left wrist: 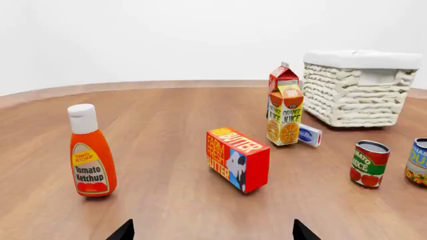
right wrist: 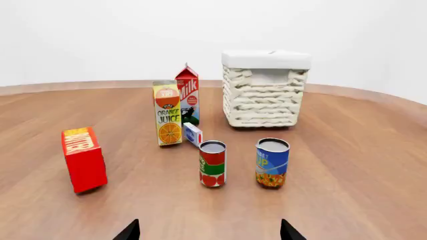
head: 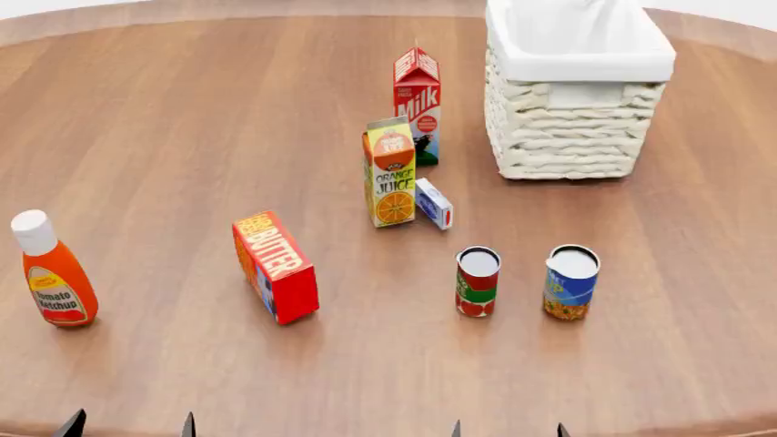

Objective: Pick up the alphabet soup, and put it in the basket.

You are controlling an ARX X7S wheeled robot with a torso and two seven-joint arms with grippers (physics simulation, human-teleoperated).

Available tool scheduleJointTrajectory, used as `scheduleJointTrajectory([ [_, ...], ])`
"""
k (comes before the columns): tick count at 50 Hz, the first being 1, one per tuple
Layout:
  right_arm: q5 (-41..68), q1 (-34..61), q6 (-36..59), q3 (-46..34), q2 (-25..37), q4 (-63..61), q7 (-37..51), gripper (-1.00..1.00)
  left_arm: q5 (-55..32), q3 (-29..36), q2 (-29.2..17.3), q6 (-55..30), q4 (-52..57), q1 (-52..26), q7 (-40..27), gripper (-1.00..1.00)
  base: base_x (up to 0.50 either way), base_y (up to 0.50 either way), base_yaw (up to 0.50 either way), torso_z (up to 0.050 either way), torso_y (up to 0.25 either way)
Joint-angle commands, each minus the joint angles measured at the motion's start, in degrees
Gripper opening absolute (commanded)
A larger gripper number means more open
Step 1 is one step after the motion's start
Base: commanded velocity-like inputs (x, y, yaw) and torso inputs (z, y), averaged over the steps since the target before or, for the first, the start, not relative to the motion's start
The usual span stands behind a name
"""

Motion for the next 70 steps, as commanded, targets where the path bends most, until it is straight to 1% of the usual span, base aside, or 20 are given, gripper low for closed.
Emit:
scheduleJointTrajectory([
  [1,0.85,0.06,0.03,-1.26,0.91,0.16,0.99,1.0,-0.94,1.1,-0.9,0.05,0.06,0.02,-0.99,1.0,0.0,0.0,0.0,0.0,0.0],
  [12,3.27,-0.47,-1.22,-3.04,2.76,-1.08,2.83,1.0,-2.32,3.34,-2.69,0.77,0.35,0.12,-3.27,1.0,0.0,0.0,0.0,0.0,0.0],
  [14,4.92,-1.38,-3.41,-2.84,3.0,-2.26,2.22,1.0,-2.84,3.52,-3.0,2.56,1.72,0.99,-3.22,1.0,0.0,0.0,0.0,0.0,0.0],
  [17,5.62,-2.86,-3.85,-3.17,3.56,-5.15,2.19,1.0,-3.02,3.51,-3.36,4.06,3.81,2.23,-3.95,1.0,0.0,0.0,0.0,0.0,0.0],
  [18,6.19,-3.7,-5.63,-3.08,3.56,-6.25,2.06,1.0,-3.14,3.47,-3.39,4.99,4.61,2.78,-4.22,1.0,0.0,0.0,0.0,0.0,0.0],
  [28,8.22,-8.48,-9.05,-3.18,4.76,-13.79,2.65,1.0,-3.18,3.7,-4.62,10.54,12.35,8.06,-6.01,1.0,0.0,0.0,0.0,0.0,0.0],
  [30,8.38,-9.12,-9.35,-3.32,4.98,-14.73,2.8,1.0,-3.37,3.7,-4.84,11.28,13.25,8.74,-6.25,1.0,0.0,0.0,0.0,0.0,0.0],
  [32,8.82,-10.56,-10.37,-3.38,5.26,-16.72,2.79,1.0,-2.8,3.6,-5.03,14.7,14.1,9.98,-6.73,1.0,0.0,0.0,0.0,0.0,0.0],
  [41,10.2,-13.68,-13.43,-3.67,6.27,-20.53,2.9,1.0,-2.33,3.26,-5.7,17.02,15.65,11.44,-8.48,1.0,0.0,0.0,0.0,0.0,0.0],
  [46,11.27,-14.46,-14.52,-2.99,6.67,-21.59,3.67,1.0,-3.38,2.93,-6.27,19.7,17.52,13.06,-8.96,1.0,0.0,0.0,0.0,0.0,0.0],
  [54,13.87,-13.82,-13.55,-2.89,7.29,-21.37,4.21,1.0,-4.37,2.96,-6.7,20.02,17.24,12.76,-9.88,1.0,0.0,-0.03,0.0,0.0,0.0],
  [70,15.42,-13.01,-12.61,-3.36,8.24,-20.74,5.37,1.0,-4.23,4.44,-7.62,20.45,16.82,12.51,-10.75,1.0,0.0,-0.21,0.0,0.0,0.0],
])
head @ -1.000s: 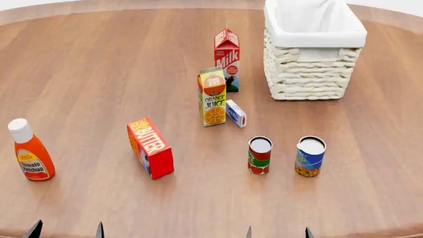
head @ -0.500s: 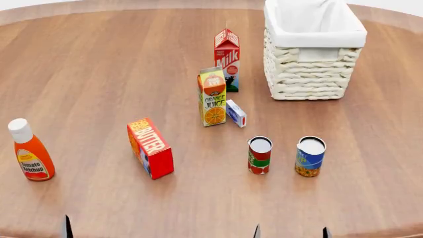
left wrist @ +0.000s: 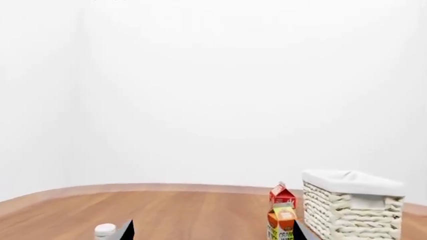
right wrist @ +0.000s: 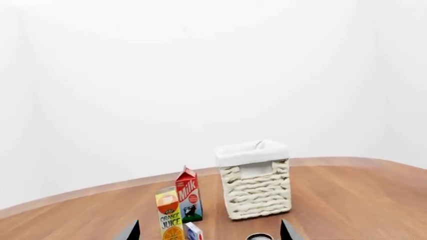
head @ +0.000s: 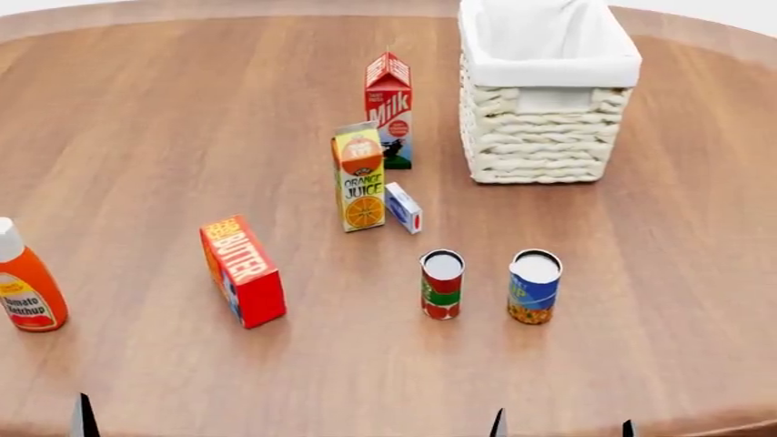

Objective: Pick up the alphabet soup, and put it in the basket.

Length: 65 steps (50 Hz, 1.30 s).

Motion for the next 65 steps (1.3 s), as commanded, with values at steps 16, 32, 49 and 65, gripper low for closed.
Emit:
scheduleJointTrajectory([
  [16,2.8,0.35,-0.24,-0.45,1.48,0.11,1.38,1.0,-0.21,1.75,-1.43,1.17,-0.23,-0.13,-1.56,1.0,0.0,-0.2,0.0,0.0,0.0],
  [32,3.84,0.75,-0.4,-0.81,2.18,0.48,1.98,1.0,-0.64,2.28,-2.21,1.87,-0.34,-0.12,-2.41,1.0,0.0,-0.2,0.0,0.0,0.0],
  [49,4.38,0.98,-0.84,-1.23,2.77,0.94,2.59,1.0,-1.11,2.79,-2.88,2.55,-0.39,-0.13,-3.22,1.0,0.0,-0.2,0.0,0.0,0.0],
  [65,4.96,1.02,-0.19,-1.66,3.4,0.43,3.57,1.0,-1.26,3.39,-3.45,2.72,-0.35,-0.11,-3.93,1.0,0.0,-0.2,0.0,0.0,0.0],
])
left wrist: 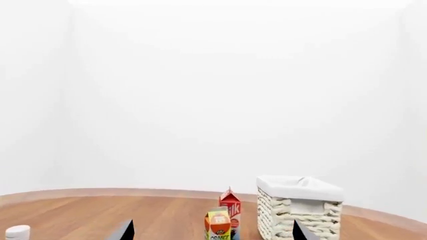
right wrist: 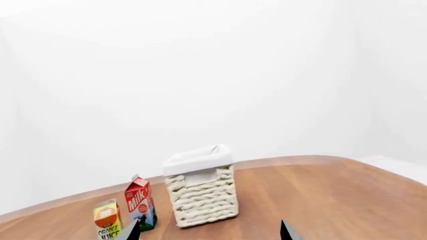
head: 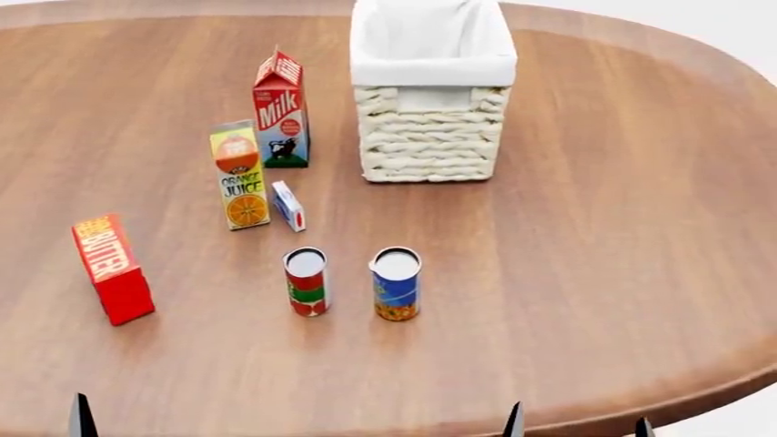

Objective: Pick up the alphabet soup, and put it in the basket.

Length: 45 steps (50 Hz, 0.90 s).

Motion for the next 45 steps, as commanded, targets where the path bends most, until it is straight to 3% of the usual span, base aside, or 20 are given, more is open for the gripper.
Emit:
scheduleJointTrajectory([
  [1,0.54,0.0,0.12,-0.27,0.45,-0.23,0.51,1.0,-0.14,0.38,-0.44,0.12,0.2,0.1,-0.55,1.0,0.0,-0.2,0.0,0.0,0.0],
  [23,-0.18,-0.6,-0.9,-1.92,1.36,-0.87,0.36,1.0,-0.99,1.05,-1.21,0.64,0.49,0.24,-1.28,1.0,0.02,-0.13,0.0,0.0,0.0],
  [45,-0.93,-0.94,-2.0,-3.22,2.09,-0.75,0.34,1.0,-1.08,1.72,-1.71,1.67,1.41,1.14,-2.17,1.0,0.18,-0.03,0.0,0.0,0.0],
])
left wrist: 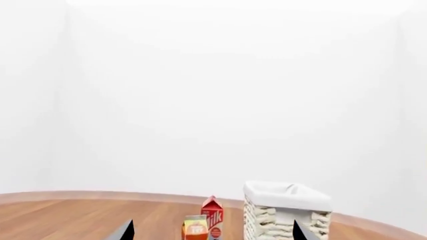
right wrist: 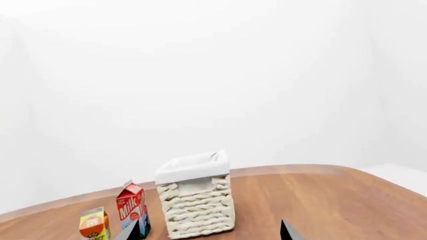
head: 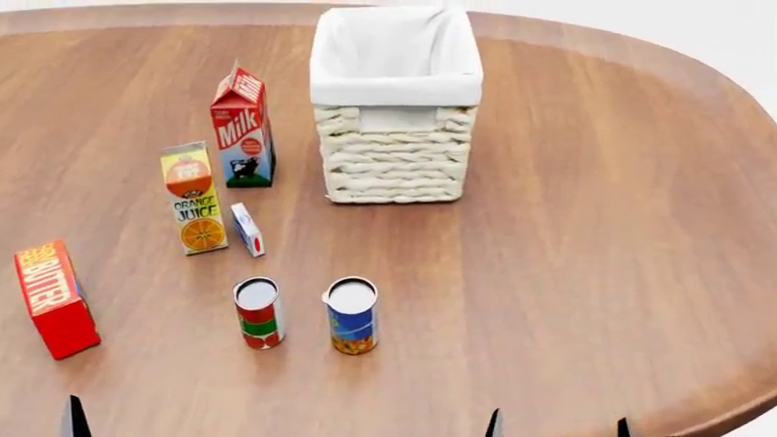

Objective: Pick up the alphabet soup, and put it in the basket.

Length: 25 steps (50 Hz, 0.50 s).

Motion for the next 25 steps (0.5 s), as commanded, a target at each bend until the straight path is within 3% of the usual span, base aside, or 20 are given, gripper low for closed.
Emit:
scheduleJointTrajectory([
  [1,-0.21,-0.07,-0.44,-0.63,0.4,0.11,-0.01,1.0,0.05,0.4,-0.26,0.61,0.46,0.49,-0.46,1.0,0.2,-0.03,0.0,0.0,0.0],
  [25,-0.68,-0.97,-3.47,-1.34,1.0,-0.7,-0.11,1.0,-0.29,0.78,-1.03,3.27,0.31,0.64,-1.02,1.0,0.22,-0.02,0.0,0.0,0.0],
])
